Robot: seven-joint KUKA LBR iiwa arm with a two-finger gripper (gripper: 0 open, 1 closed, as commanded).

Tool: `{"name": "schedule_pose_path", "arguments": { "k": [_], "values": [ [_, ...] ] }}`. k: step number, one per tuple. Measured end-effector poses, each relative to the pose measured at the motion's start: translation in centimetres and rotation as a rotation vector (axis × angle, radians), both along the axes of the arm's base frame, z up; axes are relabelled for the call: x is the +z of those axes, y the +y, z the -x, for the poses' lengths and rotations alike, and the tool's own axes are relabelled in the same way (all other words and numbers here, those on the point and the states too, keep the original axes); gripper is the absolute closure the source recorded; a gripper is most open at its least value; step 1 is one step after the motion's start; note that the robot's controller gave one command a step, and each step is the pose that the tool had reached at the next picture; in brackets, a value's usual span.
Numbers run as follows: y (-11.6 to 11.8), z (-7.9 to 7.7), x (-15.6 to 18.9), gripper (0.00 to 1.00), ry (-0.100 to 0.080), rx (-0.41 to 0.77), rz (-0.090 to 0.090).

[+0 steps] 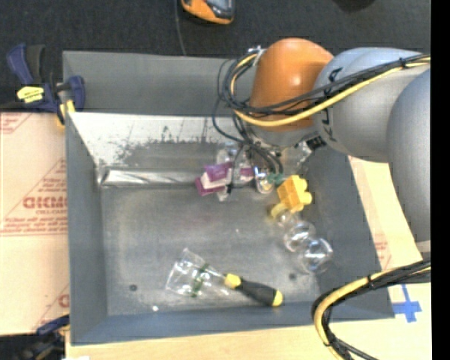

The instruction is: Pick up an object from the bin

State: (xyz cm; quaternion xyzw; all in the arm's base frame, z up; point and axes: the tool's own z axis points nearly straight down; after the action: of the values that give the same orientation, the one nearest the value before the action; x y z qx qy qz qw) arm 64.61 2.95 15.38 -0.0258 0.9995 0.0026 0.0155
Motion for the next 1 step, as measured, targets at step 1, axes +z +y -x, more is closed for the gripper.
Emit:
{"name": "schedule_pose_path", "arguments": {
  "k": [1],
  "values": [
    [-0.27,-0.08,-5.46,1.0,-0.006,-0.021,-0.003]
  ]
}}
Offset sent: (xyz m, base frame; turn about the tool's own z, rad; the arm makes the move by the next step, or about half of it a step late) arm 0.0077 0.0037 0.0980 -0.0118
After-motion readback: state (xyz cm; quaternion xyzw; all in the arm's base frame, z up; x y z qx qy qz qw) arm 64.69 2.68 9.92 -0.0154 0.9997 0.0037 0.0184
